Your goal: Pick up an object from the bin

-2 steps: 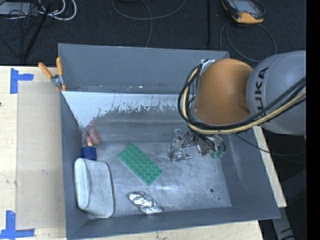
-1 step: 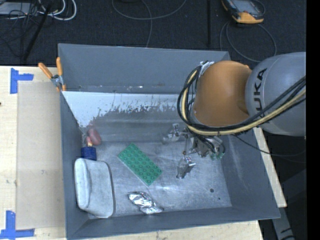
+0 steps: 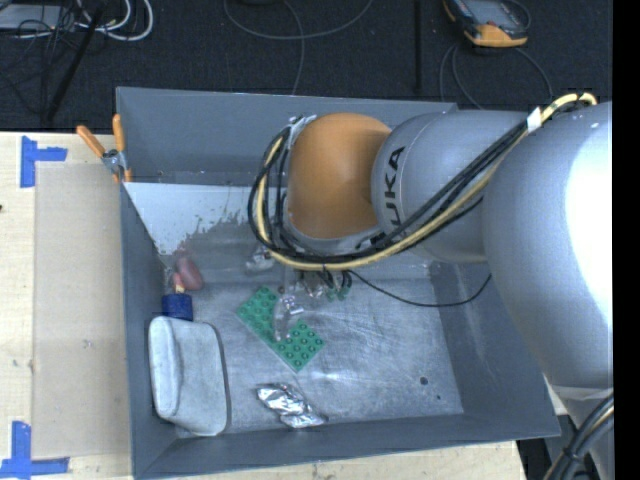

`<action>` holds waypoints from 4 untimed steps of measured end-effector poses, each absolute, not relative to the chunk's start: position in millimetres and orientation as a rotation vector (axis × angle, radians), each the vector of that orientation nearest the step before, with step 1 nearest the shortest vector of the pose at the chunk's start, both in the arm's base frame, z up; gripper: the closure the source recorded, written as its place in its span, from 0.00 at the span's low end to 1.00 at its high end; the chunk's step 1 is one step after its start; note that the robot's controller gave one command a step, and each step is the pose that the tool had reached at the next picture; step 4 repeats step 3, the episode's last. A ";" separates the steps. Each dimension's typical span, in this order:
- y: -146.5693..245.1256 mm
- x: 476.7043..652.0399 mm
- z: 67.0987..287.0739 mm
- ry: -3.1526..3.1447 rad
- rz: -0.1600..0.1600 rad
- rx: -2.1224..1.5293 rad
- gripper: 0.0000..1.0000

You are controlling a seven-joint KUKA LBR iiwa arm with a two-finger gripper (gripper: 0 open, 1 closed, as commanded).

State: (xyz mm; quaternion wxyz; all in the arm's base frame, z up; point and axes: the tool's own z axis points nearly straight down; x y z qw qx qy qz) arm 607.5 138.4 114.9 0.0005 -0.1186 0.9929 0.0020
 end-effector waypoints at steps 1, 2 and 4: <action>120.2 617.6 77.3 2.967 0.012 -1.040 0.00; 119.3 618.9 79.0 2.964 0.008 -1.036 1.00; 134.7 604.8 204.6 2.973 0.001 -0.985 1.00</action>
Offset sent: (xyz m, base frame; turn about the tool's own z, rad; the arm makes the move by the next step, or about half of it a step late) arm 0.0096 -0.0227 -0.0416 -0.4380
